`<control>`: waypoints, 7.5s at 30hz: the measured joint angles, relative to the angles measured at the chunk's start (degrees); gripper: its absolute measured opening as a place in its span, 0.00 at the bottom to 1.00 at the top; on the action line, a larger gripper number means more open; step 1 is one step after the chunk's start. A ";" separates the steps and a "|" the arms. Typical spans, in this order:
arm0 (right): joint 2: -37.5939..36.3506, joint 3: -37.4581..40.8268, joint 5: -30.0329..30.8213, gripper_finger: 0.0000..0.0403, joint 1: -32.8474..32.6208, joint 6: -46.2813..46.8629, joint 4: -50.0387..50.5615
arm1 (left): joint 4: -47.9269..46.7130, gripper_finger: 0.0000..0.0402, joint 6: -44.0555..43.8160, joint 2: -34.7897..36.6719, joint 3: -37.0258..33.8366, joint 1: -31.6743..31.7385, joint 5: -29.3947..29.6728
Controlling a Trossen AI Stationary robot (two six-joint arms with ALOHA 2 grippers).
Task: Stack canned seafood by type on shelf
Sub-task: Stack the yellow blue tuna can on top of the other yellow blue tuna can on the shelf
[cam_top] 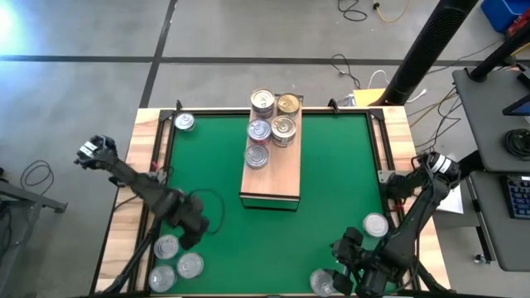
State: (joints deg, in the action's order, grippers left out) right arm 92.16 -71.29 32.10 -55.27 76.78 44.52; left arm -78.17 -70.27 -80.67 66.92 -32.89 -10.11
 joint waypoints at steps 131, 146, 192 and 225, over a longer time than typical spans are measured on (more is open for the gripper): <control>4.03 36.90 -0.64 0.93 12.34 -60.21 -72.61 | 65.09 0.73 27.76 -54.57 28.61 4.37 44.07; -4.84 36.86 -3.45 0.93 12.56 -65.65 -69.74 | 46.59 0.73 29.33 -53.23 34.20 2.91 36.57; 10.03 39.77 -6.38 1.00 16.52 -60.70 -85.06 | 54.70 0.66 34.26 -54.72 32.59 7.90 42.25; -13.67 36.90 -14.26 0.92 15.92 -56.54 -53.84 | 11.25 0.66 9.93 -52.27 45.16 -5.58 52.29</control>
State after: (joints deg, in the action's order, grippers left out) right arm 78.48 -34.39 17.84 -39.34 20.23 -9.32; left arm -66.91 -60.34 -132.95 112.07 -38.47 42.18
